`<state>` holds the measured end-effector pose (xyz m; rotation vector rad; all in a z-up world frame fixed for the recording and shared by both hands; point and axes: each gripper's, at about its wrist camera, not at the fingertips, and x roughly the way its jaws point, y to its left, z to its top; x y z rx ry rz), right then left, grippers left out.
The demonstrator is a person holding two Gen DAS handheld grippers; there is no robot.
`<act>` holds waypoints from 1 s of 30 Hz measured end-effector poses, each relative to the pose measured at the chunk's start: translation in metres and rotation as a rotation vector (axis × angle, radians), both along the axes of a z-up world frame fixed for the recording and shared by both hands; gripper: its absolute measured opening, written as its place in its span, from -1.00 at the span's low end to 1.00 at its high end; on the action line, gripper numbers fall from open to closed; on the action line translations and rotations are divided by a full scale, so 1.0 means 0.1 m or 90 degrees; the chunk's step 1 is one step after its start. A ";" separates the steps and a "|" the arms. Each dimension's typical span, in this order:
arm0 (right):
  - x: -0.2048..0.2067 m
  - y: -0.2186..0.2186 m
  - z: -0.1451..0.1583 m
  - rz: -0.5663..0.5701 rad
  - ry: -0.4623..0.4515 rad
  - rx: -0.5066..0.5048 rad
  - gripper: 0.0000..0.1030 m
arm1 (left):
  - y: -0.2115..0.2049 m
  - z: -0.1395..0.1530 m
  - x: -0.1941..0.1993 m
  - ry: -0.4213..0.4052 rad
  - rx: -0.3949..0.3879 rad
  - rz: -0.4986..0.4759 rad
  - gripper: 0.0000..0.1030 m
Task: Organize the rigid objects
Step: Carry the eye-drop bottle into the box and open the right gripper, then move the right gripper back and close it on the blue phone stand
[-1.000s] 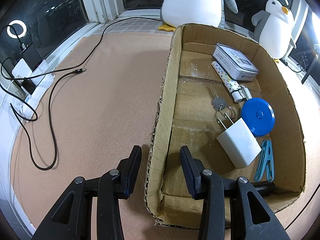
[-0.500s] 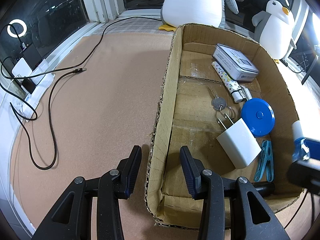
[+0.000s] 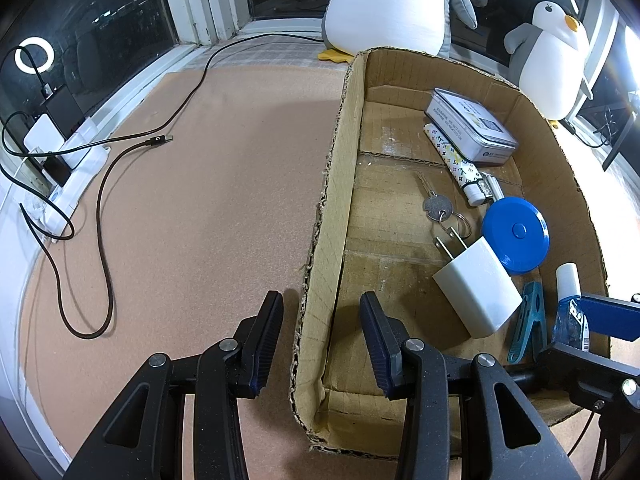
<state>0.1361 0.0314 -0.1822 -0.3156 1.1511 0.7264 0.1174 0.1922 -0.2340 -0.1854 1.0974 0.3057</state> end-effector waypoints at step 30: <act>0.56 -1.48 -0.24 -0.277 0.150 0.039 -0.11 | -0.01 0.00 0.00 -0.001 0.000 -0.001 -0.16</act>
